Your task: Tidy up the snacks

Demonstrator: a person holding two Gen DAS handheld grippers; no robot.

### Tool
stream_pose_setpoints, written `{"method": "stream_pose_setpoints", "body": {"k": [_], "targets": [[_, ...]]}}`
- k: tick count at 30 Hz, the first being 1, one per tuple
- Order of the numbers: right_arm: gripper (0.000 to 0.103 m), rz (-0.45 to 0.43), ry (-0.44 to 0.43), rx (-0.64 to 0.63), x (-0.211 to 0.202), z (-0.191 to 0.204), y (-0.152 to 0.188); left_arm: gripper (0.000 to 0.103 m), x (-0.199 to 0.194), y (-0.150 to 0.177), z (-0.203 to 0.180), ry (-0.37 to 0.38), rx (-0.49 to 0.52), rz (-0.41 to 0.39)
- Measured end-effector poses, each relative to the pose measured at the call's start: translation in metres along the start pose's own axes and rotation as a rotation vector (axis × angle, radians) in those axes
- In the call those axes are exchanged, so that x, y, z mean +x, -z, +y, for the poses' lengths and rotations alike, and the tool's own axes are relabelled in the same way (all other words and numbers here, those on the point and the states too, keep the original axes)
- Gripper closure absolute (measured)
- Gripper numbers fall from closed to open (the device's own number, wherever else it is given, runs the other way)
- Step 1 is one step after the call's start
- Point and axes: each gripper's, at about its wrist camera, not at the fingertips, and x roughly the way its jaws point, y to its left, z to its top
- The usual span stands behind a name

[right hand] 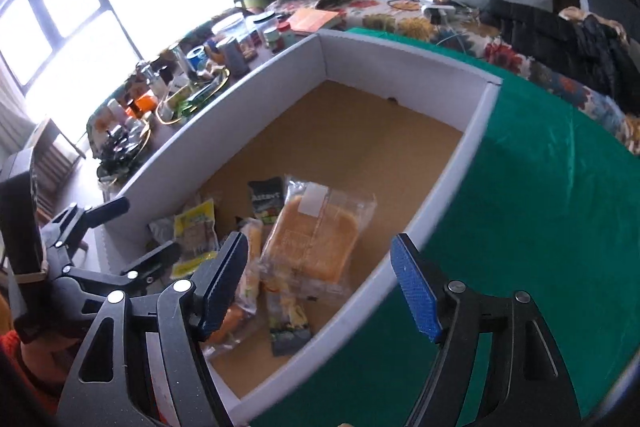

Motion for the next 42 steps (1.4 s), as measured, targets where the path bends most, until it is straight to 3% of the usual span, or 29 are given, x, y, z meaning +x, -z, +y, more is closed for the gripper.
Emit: {"method": "stream_pose_setpoints", "body": {"k": [2,6,8,16,18,21,23,27,30,42], "targets": [[0.026,-0.012,0.002,0.01,-0.008,-0.005,-0.002,0.004,-0.008,0.004,-0.003,-0.026,-0.027,0.016],[0.023,-0.001,0.013,0.014,-0.018,-0.003,-0.003,0.004,-0.022,0.009,0.005,0.011,-0.161,0.04],[0.023,0.014,0.017,0.008,-0.017,0.001,-0.003,0.004,-0.028,0.011,0.011,-0.016,-0.198,0.045],[0.023,0.048,0.053,-0.061,-0.015,0.026,0.012,0.004,-0.054,0.018,0.023,-0.093,-0.182,-0.007],[0.023,0.049,0.055,-0.073,-0.015,0.032,0.013,0.004,-0.061,0.019,0.022,-0.148,-0.155,-0.032],[0.023,0.045,0.057,-0.088,-0.016,0.039,0.014,0.004,-0.073,0.021,0.016,-0.304,-0.106,-0.09],[0.023,0.042,0.062,-0.097,-0.016,0.043,0.014,0.004,-0.077,0.022,0.015,-0.343,-0.092,-0.108],[0.023,0.043,0.07,-0.102,-0.014,0.048,0.014,0.0,-0.068,0.023,0.021,-0.234,-0.119,0.011],[0.023,0.052,0.087,-0.102,-0.012,0.05,0.014,0.0,-0.064,0.027,0.027,-0.176,-0.159,0.022],[0.023,0.07,0.099,-0.119,-0.008,0.054,0.012,0.0,-0.058,0.025,0.027,-0.134,-0.195,0.064]]}}
